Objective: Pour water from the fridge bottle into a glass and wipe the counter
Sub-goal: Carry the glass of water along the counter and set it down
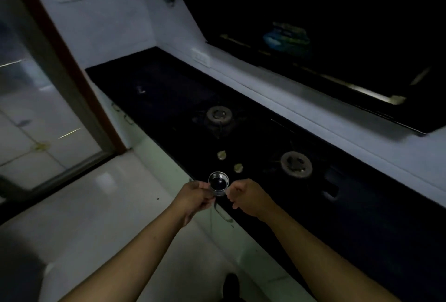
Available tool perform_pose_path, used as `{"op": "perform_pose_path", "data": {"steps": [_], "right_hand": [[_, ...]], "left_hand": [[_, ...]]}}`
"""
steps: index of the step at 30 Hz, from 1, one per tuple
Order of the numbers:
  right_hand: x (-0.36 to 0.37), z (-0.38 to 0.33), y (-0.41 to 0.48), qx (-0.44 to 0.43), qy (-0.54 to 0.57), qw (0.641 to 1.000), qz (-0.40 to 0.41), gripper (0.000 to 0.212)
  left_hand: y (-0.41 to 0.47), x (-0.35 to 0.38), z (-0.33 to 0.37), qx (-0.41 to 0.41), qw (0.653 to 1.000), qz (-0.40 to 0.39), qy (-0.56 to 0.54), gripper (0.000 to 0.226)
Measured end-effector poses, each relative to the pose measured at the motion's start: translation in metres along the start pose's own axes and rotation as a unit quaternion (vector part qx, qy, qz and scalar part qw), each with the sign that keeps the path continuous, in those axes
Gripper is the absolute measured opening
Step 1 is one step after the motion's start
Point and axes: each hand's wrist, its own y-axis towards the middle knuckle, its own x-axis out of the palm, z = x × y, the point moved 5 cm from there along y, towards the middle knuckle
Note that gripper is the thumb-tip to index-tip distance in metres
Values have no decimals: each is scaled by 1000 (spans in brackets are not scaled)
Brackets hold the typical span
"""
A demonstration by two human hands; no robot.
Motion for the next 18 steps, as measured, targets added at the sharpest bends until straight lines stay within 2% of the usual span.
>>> {"op": "perform_pose_path", "data": {"steps": [7,10,18], "right_hand": [[33,-52,95,-49,-30,996,-66,20],[44,-79,133,-69,-38,993,-90,32],[80,-148,223,-109,-49,984,-135,33]], "left_hand": [[30,-67,37,-3,997,70,-34,18],[49,-99,47,-10,992,110,-62,17],[103,-186,76,-12,979,179,-97,15]]}}
